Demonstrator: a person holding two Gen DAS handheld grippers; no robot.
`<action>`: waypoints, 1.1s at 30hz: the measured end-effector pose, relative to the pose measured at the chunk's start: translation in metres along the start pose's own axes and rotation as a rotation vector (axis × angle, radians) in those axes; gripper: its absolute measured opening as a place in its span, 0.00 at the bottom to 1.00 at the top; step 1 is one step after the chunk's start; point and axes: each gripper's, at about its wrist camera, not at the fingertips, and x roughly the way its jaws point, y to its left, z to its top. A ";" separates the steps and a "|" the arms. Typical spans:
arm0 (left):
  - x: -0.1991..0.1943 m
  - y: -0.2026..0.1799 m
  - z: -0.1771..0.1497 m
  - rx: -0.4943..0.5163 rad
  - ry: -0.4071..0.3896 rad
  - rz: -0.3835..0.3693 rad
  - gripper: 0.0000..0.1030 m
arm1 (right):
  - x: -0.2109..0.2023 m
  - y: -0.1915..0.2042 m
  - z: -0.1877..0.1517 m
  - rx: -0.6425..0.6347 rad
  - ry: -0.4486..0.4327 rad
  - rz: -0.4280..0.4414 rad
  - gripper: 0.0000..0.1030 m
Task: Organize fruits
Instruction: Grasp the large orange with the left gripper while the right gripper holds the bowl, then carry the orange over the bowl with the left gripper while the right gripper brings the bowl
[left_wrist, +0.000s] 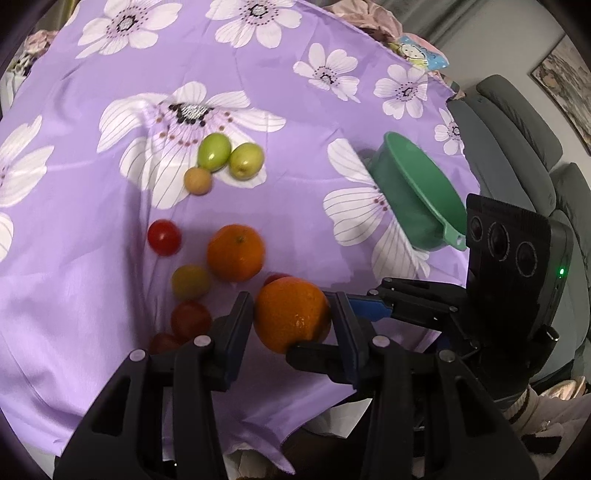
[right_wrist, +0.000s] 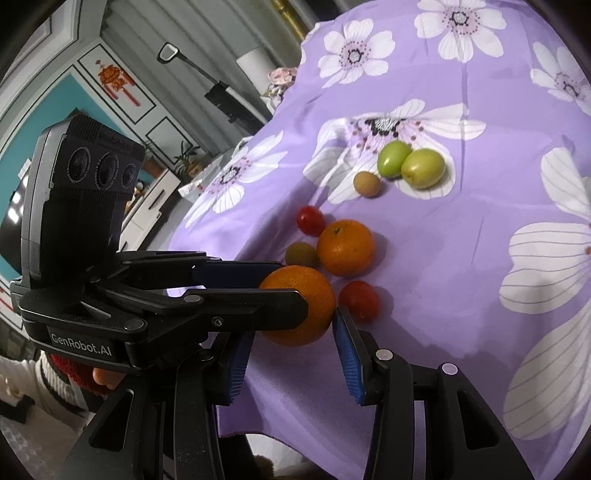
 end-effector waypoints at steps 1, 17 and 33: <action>0.000 -0.003 0.002 0.007 -0.004 -0.001 0.41 | -0.003 0.000 -0.001 0.000 -0.008 -0.002 0.44; 0.016 -0.068 0.046 0.172 -0.041 -0.047 0.42 | -0.066 -0.023 0.005 0.038 -0.197 -0.110 0.44; 0.065 -0.150 0.097 0.352 -0.047 -0.148 0.43 | -0.144 -0.075 0.004 0.115 -0.395 -0.298 0.44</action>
